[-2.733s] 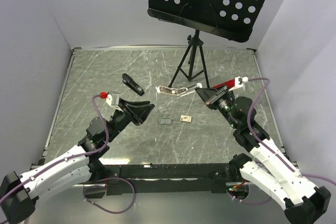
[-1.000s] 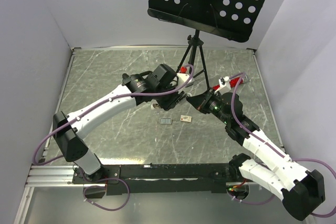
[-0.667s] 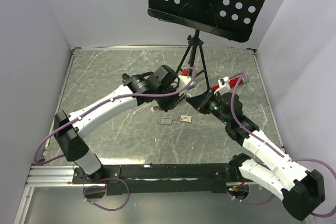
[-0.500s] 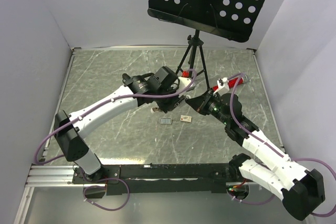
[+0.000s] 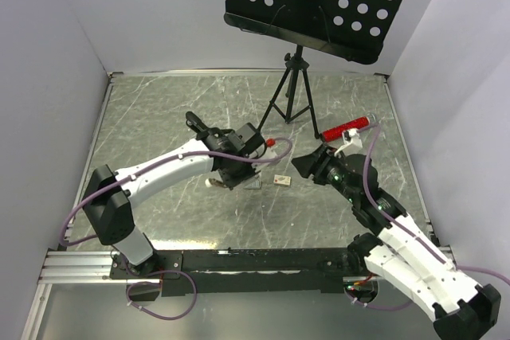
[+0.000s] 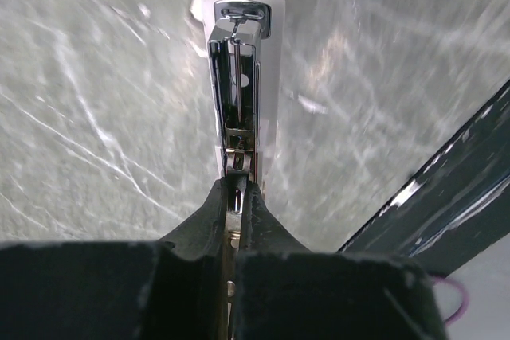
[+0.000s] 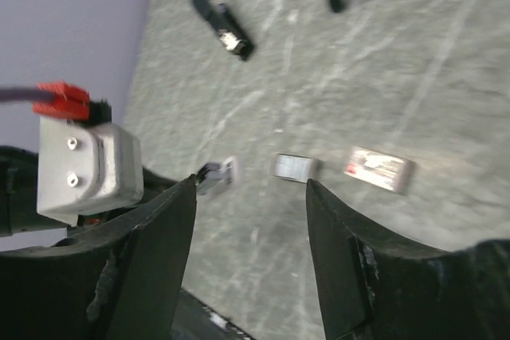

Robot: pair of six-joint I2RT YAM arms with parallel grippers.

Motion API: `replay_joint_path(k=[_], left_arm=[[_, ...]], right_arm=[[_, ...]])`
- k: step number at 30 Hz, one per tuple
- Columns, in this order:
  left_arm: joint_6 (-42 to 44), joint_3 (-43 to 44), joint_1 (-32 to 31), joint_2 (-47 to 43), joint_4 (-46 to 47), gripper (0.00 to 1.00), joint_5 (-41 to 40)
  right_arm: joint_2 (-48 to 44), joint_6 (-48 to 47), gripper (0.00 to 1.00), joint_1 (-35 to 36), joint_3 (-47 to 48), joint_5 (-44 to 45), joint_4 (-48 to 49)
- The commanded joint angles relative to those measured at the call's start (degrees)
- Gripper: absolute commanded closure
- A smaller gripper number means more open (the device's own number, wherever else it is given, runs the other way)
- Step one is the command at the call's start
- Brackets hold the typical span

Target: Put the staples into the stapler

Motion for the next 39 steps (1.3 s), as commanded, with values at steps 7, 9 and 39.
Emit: replay_joint_path(k=[7, 9, 39], left_arm=[[7.6, -6.9, -3.8, 0.1, -4.5, 0.99, 1.8], [7.8, -6.9, -4.6, 1.3, -5.0, 0.97, 2.5], [5.7, -9.3, -11.8, 9.2, -2.2, 0.77, -6.2]], right_arm=[[-1.7, -3.3, 0.33, 0.1, -2.2, 7.3, -5.4], [-1.0, -3.4, 0.33, 0.1, -2.5, 7.0, -4.5], [1.9, -4.0, 0.33, 0.1, -7.1, 6.2, 0.8]])
